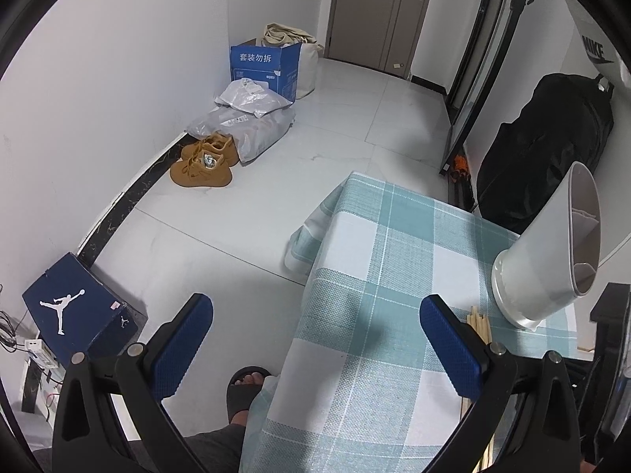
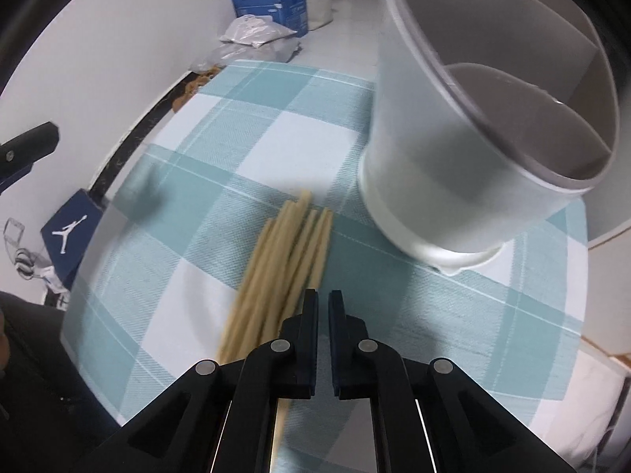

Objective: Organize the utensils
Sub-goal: 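Lower the right tool onto the wooden chopsticks and grasp one while the left tool approaches the pile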

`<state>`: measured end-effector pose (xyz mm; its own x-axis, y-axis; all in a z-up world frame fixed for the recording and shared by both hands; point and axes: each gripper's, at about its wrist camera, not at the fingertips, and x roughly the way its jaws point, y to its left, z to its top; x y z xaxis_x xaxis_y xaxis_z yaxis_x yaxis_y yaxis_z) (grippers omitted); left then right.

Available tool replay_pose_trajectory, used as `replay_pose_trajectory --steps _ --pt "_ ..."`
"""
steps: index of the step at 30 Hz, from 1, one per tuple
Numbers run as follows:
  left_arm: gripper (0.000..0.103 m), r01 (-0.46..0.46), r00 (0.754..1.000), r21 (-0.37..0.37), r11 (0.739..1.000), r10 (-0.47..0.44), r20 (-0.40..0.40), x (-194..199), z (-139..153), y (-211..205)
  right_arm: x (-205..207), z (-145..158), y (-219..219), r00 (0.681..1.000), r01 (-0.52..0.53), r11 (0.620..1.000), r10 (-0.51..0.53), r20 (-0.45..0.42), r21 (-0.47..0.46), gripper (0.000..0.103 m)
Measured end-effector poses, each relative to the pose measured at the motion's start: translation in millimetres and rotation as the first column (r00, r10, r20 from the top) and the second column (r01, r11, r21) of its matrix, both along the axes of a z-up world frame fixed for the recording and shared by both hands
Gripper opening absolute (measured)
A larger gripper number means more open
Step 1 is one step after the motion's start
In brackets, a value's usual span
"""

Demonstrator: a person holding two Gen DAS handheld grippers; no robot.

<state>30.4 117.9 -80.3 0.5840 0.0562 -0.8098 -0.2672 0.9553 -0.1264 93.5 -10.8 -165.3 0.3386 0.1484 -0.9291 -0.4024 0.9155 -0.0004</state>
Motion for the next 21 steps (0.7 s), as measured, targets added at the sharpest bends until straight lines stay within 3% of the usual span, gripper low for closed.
replay_pose_trajectory --steps 7,13,17,21 --pt "0.102 -0.008 1.0 -0.01 1.0 0.008 -0.008 0.6 -1.7 2.1 9.6 -9.4 18.2 1.0 -0.024 0.998 0.023 -0.014 -0.065 0.007" --pt "0.102 -0.006 1.0 -0.003 1.0 0.006 -0.008 -0.2 -2.8 2.0 29.1 -12.0 24.5 1.0 0.021 0.998 -0.022 -0.006 -0.067 0.007" --pt "0.102 0.016 0.999 0.022 1.0 -0.015 -0.034 0.5 -9.8 -3.2 42.0 -14.1 28.5 0.999 0.03 0.998 -0.028 0.026 -0.057 0.007" --pt "0.102 0.092 0.99 -0.023 0.996 -0.094 -0.104 4.9 -24.3 -17.5 41.8 -11.8 20.8 0.998 0.053 0.999 -0.053 0.012 0.012 0.005"
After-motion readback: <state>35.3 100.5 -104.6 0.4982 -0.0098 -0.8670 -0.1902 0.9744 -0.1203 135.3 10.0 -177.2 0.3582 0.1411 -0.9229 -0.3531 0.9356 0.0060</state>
